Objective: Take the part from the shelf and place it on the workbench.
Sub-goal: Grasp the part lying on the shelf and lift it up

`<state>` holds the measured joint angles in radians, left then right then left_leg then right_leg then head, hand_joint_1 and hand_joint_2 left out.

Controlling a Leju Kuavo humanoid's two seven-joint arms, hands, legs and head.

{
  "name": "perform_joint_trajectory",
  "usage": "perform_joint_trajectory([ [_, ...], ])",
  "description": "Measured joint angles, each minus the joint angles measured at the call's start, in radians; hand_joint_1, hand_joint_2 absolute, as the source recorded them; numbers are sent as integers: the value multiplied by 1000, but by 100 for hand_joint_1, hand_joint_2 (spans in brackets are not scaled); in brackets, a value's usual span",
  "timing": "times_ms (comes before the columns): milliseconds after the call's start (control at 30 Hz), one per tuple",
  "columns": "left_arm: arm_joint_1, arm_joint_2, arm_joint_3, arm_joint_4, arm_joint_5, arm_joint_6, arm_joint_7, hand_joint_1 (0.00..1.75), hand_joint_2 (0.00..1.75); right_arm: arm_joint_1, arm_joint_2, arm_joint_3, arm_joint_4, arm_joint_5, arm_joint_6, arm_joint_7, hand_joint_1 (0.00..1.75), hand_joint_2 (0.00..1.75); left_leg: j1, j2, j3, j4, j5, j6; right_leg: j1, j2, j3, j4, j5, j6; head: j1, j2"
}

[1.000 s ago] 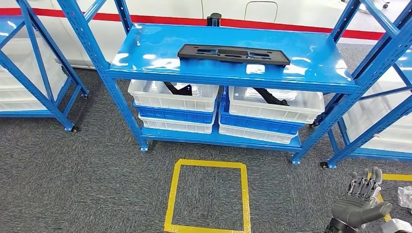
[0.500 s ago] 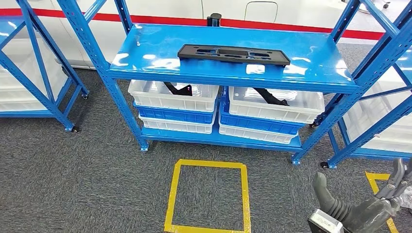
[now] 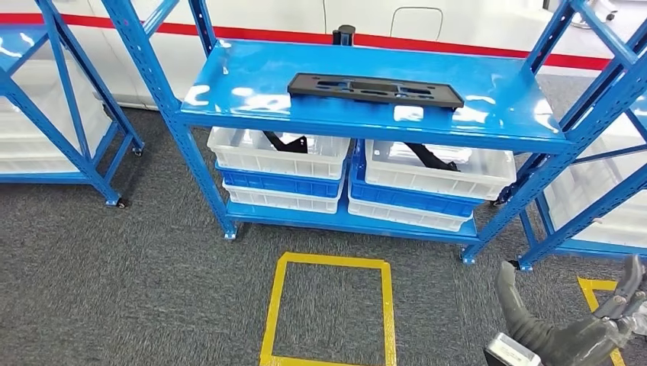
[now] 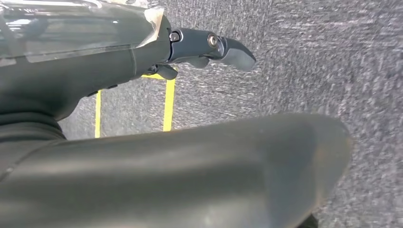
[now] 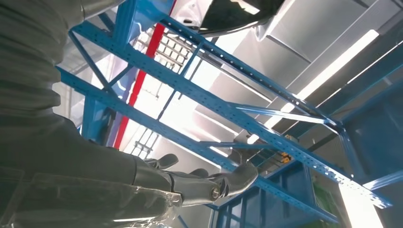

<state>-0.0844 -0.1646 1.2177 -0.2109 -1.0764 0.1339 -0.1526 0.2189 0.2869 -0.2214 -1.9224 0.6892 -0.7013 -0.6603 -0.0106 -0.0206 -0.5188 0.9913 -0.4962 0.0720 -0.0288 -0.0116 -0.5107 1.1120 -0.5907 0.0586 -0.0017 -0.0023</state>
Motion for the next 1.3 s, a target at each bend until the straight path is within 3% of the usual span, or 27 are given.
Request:
perform_joint_trajectory([
  [67,0,0,0,0,-1,0,0,0,0,2,0,-2,-1,1,0,0,0,175,0,-3,1,1,-2,0,0,6,-80,123,-41,-3,1,0],
  [100,0,-1,0,0,-1,0,0,0,0,4,0,-3,-1,1,0,0,0,175,0,-5,3,1,-3,-1,0,8,-107,151,-44,2,1,0],
  [133,0,-1,0,1,-1,0,0,0,0,4,0,-4,-1,1,0,0,0,175,0,-8,6,2,-7,-4,-1,8,-116,141,-27,12,1,0],
  [200,0,-2,0,1,-1,0,0,0,0,5,0,-6,-1,1,0,0,0,175,4,-15,17,3,-17,-15,-5,9,-86,25,48,35,2,0],
  [233,0,-2,0,1,-1,0,0,0,0,5,0,-6,0,1,0,0,0,175,5,-17,23,5,-23,-21,-5,10,-70,-34,73,37,3,0],
  [300,0,-1,0,1,-1,0,1,0,0,6,0,-8,0,1,1,0,0,175,5,-19,25,8,-33,-35,0,10,-55,-91,94,16,3,0],
  [367,0,-2,0,1,-1,1,1,0,0,7,2,-9,-1,2,2,0,0,175,6,-18,27,12,-38,-46,3,9,-50,-90,95,-11,1,0],
  [433,-1,-3,0,1,-1,1,2,0,0,8,4,-10,-4,3,2,0,0,175,10,-9,19,40,-45,-55,-1,10,-37,-93,93,-25,-1,0],
  [500,-4,-3,0,2,-2,1,1,0,0,6,5,-11,-7,3,2,0,0,175,14,5,-39,136,-72,-66,-2,7,-22,-96,84,-40,-5,0],
  [567,-4,-4,0,2,-2,2,0,0,0,5,5,-12,-9,1,2,0,0,175,18,13,-130,265,-107,-75,0,5,-12,-96,72,-51,-8,0],
  [600,-2,-4,0,2,-3,2,0,0,0,5,5,-13,-9,-1,2,0,0,175,19,14,-167,302,-109,-76,1,5,-5,-96,66,-53,-8,0],
  [633,-1,-5,0,3,-4,3,0,0,0,5,6,-14,-9,-3,2,0,0,175,20,15,-186,303,-91,-76,2,5,4,-96,59,-53,-8,0],
  [667,-1,-5,0,3,-6,4,-1,0,0,5,6,-14,-9,-5,2,0,0,175,20,15,-187,269,-54,-74,2,6,15,-96,51,-52,-9,0],
  [733,-1,-4,0,3,-10,5,-1,0,0,5,7,-15,-8,-6,2,0,0,175,18,21,-154,149,32,-64,3,6,35,-98,33,-46,-9,0],
  [800,-3,-3,0,3,-12,8,-1,0,0,5,9,-16,-8,-10,2,0,0,175,8,27,-128,73,40,-52,5,5,45,-104,19,-35,-9,0],
  [867,-2,-4,0,3,-13,12,0,0,0,4,9,-17,-8,-13,2,0,0,175,1,24,-115,51,22,-39,10,3,64,-108,18,-19,-10,0],
  [933,0,-4,0,3,-13,15,1,0,0,3,9,-17,-8,-15,2,0,0,175,5,18,-86,35,35,-26,11,2,78,-91,14,-10,-10,0],
  [1000,-2,-5,0,3,-13,16,2,0,0,0,8,-19,-6,-13,2,0,0,175,8,15,-61,31,30,-17,11,5,36,-11,-8,-12,-7,0],
  [1067,-4,-5,0,3,-13,16,2,0,0,-2,8,-21,-3,-8,2,0,0,175,5,10,-50,31,17,-10,11,6,-50,106,-44,-17,-4,0],
  [1133,-2,-5,0,3,-13,17,4,0,0,-1,9,-25,0,-4,2,0,0,175,3,4,-34,31,2,-9,11,7,-112,149,-58,-12,-4,0],
  [1167,-2,-5,0,3,-13,19,6,0,0,-1,9,-27,2,-3,2,0,0,175,2,1,-23,31,-7,-10,12,7,-120,123,-39,-3,-4,0],
  [1233,-1,-5,0,4,-12,21,9,0,0,-2,9,-28,4,2,2,0,0,175,2,-5,0,30,-24,-15,14,7,-97,11,44,12,-4,0],
  [1300,-1,-5,0,4,-11,22,10,0,0,-5,12,-30,8,12,2,0,0,175,2,-8,15,28,-42,-25,20,3,-76,-63,83,-2,-4,0],
])
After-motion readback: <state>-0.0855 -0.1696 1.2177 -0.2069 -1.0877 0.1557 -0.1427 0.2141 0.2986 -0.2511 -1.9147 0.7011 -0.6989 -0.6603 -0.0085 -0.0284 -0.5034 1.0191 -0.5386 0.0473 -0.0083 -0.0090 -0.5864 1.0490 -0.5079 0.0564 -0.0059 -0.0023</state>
